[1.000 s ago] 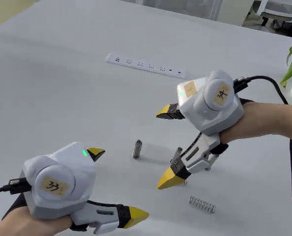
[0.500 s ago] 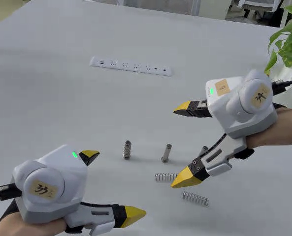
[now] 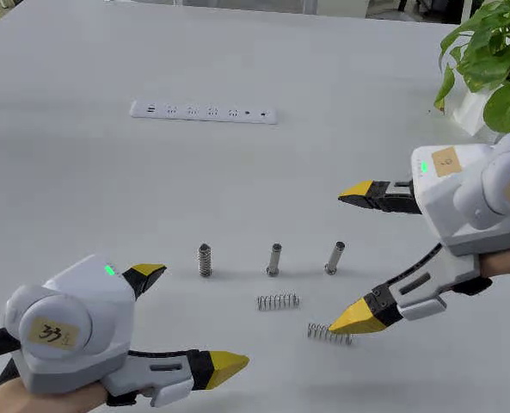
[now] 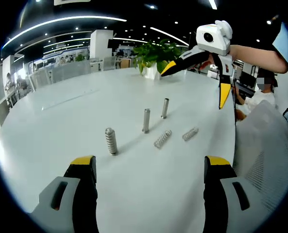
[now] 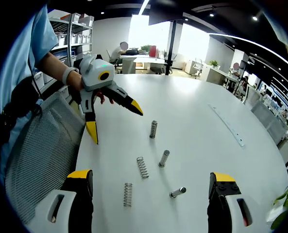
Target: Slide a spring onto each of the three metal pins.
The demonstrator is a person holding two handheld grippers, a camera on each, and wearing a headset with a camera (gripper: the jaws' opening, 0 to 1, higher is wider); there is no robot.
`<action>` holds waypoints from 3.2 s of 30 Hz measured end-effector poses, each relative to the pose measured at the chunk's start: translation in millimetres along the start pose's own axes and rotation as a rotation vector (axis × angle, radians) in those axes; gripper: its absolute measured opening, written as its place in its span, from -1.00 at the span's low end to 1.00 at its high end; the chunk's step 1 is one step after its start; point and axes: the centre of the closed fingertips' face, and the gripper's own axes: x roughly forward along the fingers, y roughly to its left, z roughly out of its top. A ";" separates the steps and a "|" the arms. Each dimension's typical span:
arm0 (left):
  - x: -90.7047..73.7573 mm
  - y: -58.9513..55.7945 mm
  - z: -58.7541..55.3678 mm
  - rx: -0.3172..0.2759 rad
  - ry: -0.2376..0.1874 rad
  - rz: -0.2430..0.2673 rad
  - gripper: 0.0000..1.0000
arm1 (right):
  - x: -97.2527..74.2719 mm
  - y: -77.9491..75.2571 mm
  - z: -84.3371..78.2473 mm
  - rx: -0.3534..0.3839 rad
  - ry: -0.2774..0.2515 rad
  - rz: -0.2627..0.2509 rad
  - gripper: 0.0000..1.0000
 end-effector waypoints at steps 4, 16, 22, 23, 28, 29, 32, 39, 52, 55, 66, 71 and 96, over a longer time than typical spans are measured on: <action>3.9 -4.5 2.3 0.016 -0.004 -0.017 0.75 | -9.1 3.6 -12.6 0.047 -0.004 -0.029 0.99; 29.4 -16.9 7.7 0.096 0.000 -0.086 0.52 | -30.6 7.3 -39.7 0.171 -0.060 -0.128 0.99; 43.9 -17.3 5.3 0.145 0.013 -0.111 0.38 | -37.6 15.5 -54.8 0.239 -0.080 -0.175 0.99; 46.0 -17.4 4.5 0.152 0.016 -0.114 0.34 | -37.8 17.1 -56.6 0.251 -0.080 -0.179 0.99; 59.1 -17.3 1.9 0.173 0.025 -0.127 0.17 | -40.3 19.0 -67.0 0.317 -0.108 -0.209 0.99; 61.2 -17.2 1.9 0.171 0.025 -0.129 0.15 | -40.6 20.7 -68.4 0.325 -0.110 -0.211 0.99; 68.7 -16.4 0.6 0.172 0.026 -0.126 0.02 | -41.6 26.6 -74.2 0.348 -0.111 -0.219 0.99; 79.4 -19.9 -4.8 0.175 0.030 -0.147 -0.24 | -43.2 33.5 -80.1 0.399 -0.121 -0.232 0.99; 87.3 -18.7 -6.8 0.192 0.032 -0.160 -0.55 | -46.6 40.2 -84.6 0.428 -0.120 -0.249 0.99; 88.4 -18.4 -7.2 0.197 0.030 -0.167 -0.59 | -45.7 43.2 -85.6 0.431 -0.114 -0.245 0.99; 86.0 -18.1 -7.2 0.198 0.032 -0.169 -0.79 | -40.1 45.3 -81.5 0.436 -0.121 -0.236 0.99; 83.9 -18.0 -9.3 0.198 0.040 -0.168 -0.85 | -36.4 46.9 -78.6 0.435 -0.125 -0.228 0.98; 76.2 -23.6 -1.8 0.016 0.018 -0.193 -0.87 | -26.4 55.6 -77.3 0.399 -0.107 -0.191 0.91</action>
